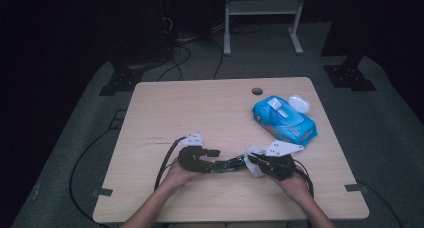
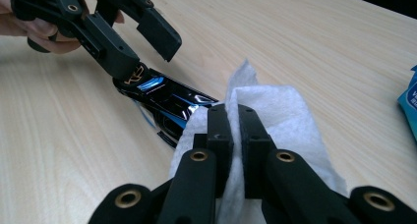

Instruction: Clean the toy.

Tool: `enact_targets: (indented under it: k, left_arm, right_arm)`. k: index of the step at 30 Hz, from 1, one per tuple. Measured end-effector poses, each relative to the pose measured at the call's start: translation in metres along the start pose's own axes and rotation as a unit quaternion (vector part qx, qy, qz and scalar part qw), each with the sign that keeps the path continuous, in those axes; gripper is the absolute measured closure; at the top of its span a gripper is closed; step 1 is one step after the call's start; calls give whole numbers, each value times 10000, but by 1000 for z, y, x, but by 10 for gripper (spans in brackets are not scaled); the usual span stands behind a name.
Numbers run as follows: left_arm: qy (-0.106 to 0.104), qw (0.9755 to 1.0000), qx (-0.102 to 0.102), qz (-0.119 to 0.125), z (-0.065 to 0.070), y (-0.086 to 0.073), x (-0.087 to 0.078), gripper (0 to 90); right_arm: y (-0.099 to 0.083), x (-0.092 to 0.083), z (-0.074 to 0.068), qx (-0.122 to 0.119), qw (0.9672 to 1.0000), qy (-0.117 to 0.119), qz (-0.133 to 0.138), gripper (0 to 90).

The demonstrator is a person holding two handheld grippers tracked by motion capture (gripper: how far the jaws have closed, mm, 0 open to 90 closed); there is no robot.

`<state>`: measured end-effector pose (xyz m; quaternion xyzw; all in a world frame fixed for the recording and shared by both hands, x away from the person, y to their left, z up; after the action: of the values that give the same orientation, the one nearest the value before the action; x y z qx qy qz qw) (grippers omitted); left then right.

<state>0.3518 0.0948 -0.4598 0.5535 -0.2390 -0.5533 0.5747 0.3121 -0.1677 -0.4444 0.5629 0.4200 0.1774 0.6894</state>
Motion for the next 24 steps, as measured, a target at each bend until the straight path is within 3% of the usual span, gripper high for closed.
enact_targets:
  k: [7,11,15,17,19,24]
  left_arm:
    - [-48,9999,91,-101,6,-2,2,413]
    - [149,9986,294,-403,8,-9,6,410]
    - [305,9972,439,-527,8,-15,8,400]
    - [316,9969,460,-553,8,-17,9,393]
    - [346,9955,670,-583,9,-17,10,389]
    - [411,9940,827,-583,11,-18,10,378]
  right_arm:
    - [-4,-7,-5,-25,10000,89,-36,854]
    - [-10,-6,-7,-54,9996,159,-225,853]
    - [-23,0,-10,-46,9985,258,-471,853]
    - [-21,1,-11,-55,9987,265,-422,853]
    - [-14,3,-11,-53,9993,238,-296,853]
    - [4,15,1,8,9999,110,-47,852]
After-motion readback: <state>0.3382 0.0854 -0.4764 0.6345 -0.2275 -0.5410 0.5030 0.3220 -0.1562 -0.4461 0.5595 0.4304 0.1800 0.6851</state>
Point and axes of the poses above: each handheld gripper's, and its own axes: x roughly forward along the jaws, y roughly out of its top, z roughly to its right, the point moved 2 cm from there along x, roughly forward along the jaws, and after that the axes turned 9 degrees about z, right-handed, at the moved point
